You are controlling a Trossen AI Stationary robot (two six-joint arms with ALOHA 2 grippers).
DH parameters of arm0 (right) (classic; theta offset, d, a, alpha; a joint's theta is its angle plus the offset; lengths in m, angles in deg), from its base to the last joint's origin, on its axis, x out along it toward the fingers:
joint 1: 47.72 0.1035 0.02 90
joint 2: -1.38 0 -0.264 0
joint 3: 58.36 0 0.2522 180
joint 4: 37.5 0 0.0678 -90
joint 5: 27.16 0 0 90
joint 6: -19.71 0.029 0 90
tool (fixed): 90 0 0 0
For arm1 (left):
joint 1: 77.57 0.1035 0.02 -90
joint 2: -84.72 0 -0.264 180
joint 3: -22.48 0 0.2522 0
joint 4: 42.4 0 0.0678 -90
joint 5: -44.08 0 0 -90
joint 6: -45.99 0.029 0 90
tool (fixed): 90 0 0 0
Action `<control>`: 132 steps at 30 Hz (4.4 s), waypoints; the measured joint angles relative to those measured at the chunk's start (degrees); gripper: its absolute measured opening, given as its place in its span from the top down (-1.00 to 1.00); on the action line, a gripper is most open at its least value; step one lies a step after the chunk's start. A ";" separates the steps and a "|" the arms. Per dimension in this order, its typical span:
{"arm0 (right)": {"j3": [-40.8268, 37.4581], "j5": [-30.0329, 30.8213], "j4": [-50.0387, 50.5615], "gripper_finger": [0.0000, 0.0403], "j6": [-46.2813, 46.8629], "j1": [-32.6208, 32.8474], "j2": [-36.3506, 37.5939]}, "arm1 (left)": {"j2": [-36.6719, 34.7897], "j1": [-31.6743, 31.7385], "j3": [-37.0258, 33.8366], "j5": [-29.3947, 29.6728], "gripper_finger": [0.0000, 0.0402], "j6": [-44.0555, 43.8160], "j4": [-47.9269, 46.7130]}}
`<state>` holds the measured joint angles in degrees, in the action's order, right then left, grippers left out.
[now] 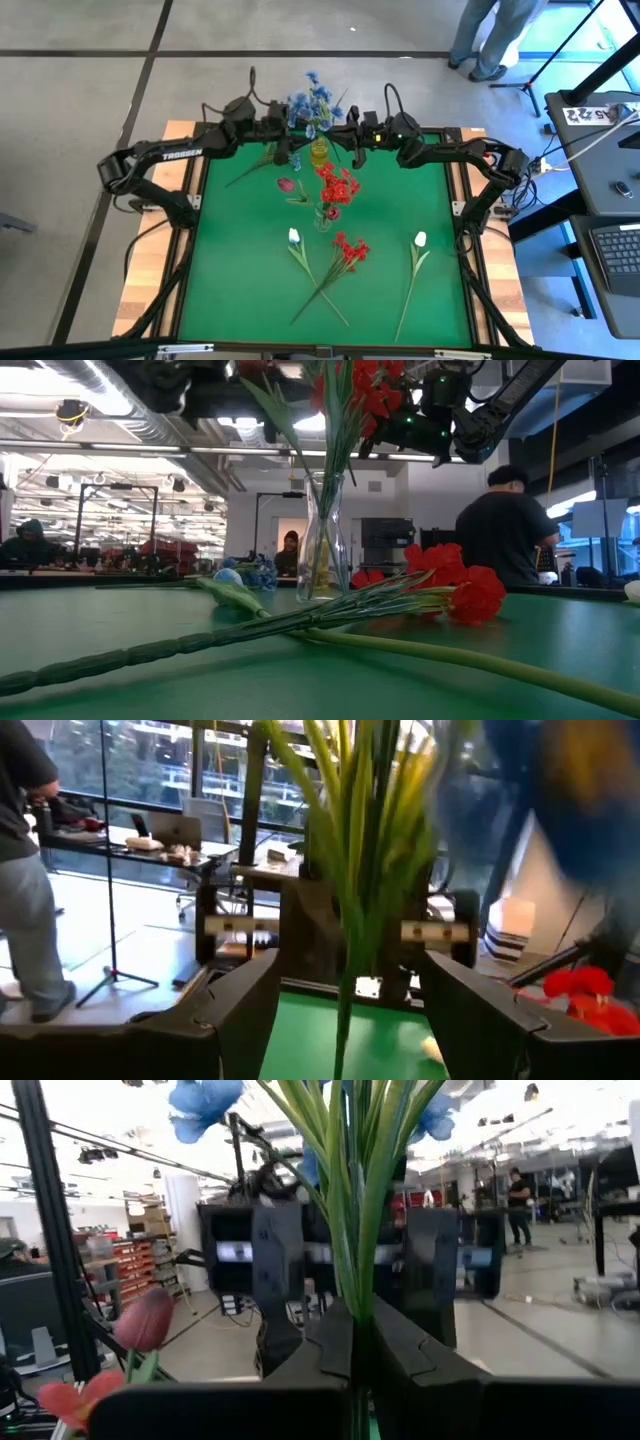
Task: Sort flowers into vase by color
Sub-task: Put the right blue flower into the yellow vase, then put the blue flower into the yellow vase
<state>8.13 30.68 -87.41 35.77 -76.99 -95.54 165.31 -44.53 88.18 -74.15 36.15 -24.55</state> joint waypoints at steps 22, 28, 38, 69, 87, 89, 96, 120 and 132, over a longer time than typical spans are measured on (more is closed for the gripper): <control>0.00 2.05 4.45 0.94 0.03 0.00 -0.04 | 4.39 -1.36 5.24 7.59 0.41 1.20 -6.82; 0.00 2.69 4.92 0.93 0.19 -0.04 -0.04 | 4.39 -1.38 5.24 7.32 0.86 1.21 -6.77; 0.00 2.76 5.32 0.49 0.64 -0.04 -0.04 | 3.15 -1.01 5.13 7.89 0.97 2.76 -7.40; 0.00 9.85 52.79 -0.17 -11.57 0.84 18.02 | 0.04 7.34 5.13 9.17 0.99 13.61 -19.30; -3.07 22.73 52.52 0.02 -15.98 9.71 29.56 | 3.47 6.91 5.15 8.41 0.98 16.55 -21.36; -6.94 23.73 48.30 0.02 -15.92 10.36 32.17 | 3.47 6.88 5.15 8.37 0.98 16.58 -21.86; -23.27 28.40 30.22 0.02 -11.93 10.14 40.28 | 3.73 6.76 5.15 8.00 0.97 16.45 -22.38; -29.81 31.12 25.99 0.02 -10.25 10.14 43.25 | 7.99 4.81 5.19 15.40 -0.02 18.89 -26.10; -29.81 31.21 26.11 0.02 -10.56 10.14 43.23 | -4.42 3.97 5.19 27.74 -0.23 23.43 -48.51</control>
<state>-21.68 61.89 -61.30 25.21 -66.85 -52.31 160.88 -40.57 93.37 -46.41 59.58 -73.05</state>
